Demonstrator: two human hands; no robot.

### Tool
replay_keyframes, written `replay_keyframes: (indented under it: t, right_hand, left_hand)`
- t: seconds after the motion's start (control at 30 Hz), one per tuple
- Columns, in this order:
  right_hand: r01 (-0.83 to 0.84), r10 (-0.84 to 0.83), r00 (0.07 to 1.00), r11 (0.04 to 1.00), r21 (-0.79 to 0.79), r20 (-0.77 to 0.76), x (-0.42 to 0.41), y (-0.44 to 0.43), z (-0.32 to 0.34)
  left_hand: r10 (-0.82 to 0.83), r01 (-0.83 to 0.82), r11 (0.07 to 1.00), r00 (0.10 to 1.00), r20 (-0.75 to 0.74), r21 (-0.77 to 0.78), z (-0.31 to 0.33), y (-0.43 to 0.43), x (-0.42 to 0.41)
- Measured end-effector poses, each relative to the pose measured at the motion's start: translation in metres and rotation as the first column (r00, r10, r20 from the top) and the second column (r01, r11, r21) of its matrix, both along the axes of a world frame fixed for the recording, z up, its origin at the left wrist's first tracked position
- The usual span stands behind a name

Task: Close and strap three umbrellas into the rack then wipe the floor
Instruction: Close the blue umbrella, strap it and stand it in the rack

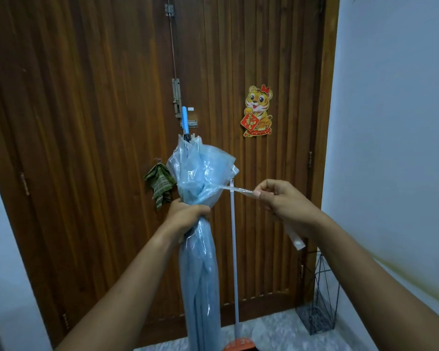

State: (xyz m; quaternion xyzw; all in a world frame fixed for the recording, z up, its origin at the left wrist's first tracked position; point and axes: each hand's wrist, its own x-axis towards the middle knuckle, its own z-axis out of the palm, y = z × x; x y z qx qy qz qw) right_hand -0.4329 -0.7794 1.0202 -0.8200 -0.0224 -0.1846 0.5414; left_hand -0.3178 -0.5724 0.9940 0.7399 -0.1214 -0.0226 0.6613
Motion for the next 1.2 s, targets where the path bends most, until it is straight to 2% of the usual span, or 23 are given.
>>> replay_keyframes:
  t: [0.13,0.37,0.5,0.63,0.83,0.9,0.97,1.13,1.2]
  right_hand:
    - [-0.036,0.039,0.997,0.997,0.066,-0.059,0.003,0.000,-0.007]
    - [-0.006,0.003,1.000,0.992,0.125,0.022,0.006,0.013,-0.017]
    - [-0.008,0.003,0.999,0.993,0.118,0.036,0.008,0.011,-0.020]
    - [-0.106,0.100,0.994,0.970,0.220,0.036,0.011,0.010,-0.019]
    - [-0.134,0.133,0.991,0.988,0.075,0.011,0.009,0.021,-0.013]
    - [-0.098,0.096,0.993,0.995,0.028,0.067,0.005,0.025,-0.009]
    - [-0.080,0.078,0.990,0.997,0.012,0.118,0.001,0.023,-0.005]
    - [-0.203,0.201,0.965,0.979,-0.007,0.168,-0.010,0.023,-0.003]
    - [-0.202,0.197,0.964,0.979,0.014,0.178,-0.008,0.021,-0.008]
  left_hand:
    - [-0.029,0.029,1.000,0.999,-0.026,-0.010,-0.005,0.003,0.000]
    - [-0.171,0.153,0.977,0.977,-0.127,-0.146,-0.007,-0.006,-0.006]
    - [-0.160,0.144,0.977,0.983,-0.089,-0.157,-0.011,-0.008,-0.005]
    - [-0.095,0.094,0.990,0.996,0.000,-0.105,-0.014,-0.014,-0.007]
    - [-0.082,0.090,0.994,0.987,0.141,-0.054,-0.014,-0.025,-0.013]
    - [-0.087,0.094,0.995,0.983,0.162,-0.037,-0.015,-0.026,-0.013]
    - [-0.077,0.083,0.996,0.984,0.160,-0.028,-0.016,-0.026,-0.012]
    - [-0.025,0.036,0.998,0.983,0.180,-0.059,-0.015,-0.024,-0.011]
    - [-0.011,0.022,0.997,0.987,0.162,-0.068,-0.010,-0.024,-0.012]
